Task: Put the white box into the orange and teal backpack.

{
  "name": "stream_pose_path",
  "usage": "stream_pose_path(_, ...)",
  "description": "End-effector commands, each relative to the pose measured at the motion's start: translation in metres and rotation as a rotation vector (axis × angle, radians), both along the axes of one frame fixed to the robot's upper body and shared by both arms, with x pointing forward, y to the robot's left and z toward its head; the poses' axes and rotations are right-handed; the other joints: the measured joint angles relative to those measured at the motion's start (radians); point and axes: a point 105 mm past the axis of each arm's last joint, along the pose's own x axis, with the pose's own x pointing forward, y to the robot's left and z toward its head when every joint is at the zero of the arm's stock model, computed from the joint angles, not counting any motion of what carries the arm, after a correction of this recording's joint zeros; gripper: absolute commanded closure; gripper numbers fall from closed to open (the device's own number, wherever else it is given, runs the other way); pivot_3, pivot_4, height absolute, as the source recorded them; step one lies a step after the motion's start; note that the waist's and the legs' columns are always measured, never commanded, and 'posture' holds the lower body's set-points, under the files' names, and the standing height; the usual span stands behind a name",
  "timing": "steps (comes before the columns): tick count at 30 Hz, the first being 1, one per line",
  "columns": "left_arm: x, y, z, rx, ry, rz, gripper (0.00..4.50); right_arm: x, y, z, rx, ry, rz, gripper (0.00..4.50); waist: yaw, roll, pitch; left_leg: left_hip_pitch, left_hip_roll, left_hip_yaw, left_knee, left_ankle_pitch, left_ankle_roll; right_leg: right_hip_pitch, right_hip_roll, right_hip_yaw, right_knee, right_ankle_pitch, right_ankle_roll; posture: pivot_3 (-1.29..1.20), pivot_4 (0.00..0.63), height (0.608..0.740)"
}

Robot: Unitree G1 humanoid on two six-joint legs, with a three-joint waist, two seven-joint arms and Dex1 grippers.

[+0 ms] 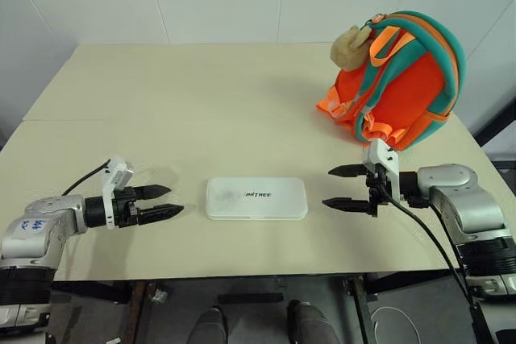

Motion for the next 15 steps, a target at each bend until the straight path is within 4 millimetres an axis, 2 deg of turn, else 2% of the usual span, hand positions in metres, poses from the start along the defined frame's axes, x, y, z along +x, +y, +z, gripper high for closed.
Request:
stream_pose_path(1,0.001,-0.004,-0.007,-0.064,0.204,0.011,0.04,-0.007,0.013,-0.005,-0.007,0.051,0.024,0.00,0.000,0.000,0.000,0.000,0.000,0.000,0.001,0.000,0.000,0.000,0.000,0.000,0.000,0.000,0.000,0.00,0.150,0.740)
stream_pose_path(4,0.007,-0.007,-0.012,-0.079,0.269,0.044,0.04,-0.005,0.018,-0.009,-0.004,0.099,-0.002,0.00,-0.001,0.000,0.000,-0.001,0.000,0.000,0.003,0.000,0.000,0.000,0.000,0.000,0.000,0.000,0.000,0.00,0.150,0.740)
stream_pose_path(7,0.016,-0.020,-0.007,-0.201,0.320,0.038,0.04,-0.006,0.027,-0.020,-0.024,0.136,0.007,0.00,0.000,0.000,0.000,-0.001,0.000,0.000,0.003,0.000,0.000,0.000,0.000,0.000,0.001,0.000,0.000,0.00,0.150,0.740)
stream_pose_path(10,0.021,-0.027,-0.006,-0.247,0.365,0.047,0.04,-0.003,0.032,-0.026,-0.029,0.141,0.008,0.00,0.002,0.000,0.000,-0.001,0.000,0.000,0.005,0.000,0.000,0.001,0.000,0.000,0.001,0.000,0.000,0.00,0.150,0.740)
stream_pose_path(15,0.017,-0.040,-0.006,-0.279,0.477,0.026,0.04,0.001,0.039,-0.027,-0.020,0.132,0.015,0.00,0.001,0.000,0.000,-0.002,0.000,0.000,0.008,0.000,0.000,0.001,0.000,0.000,0.001,0.001,0.003,0.00,0.150,0.740)
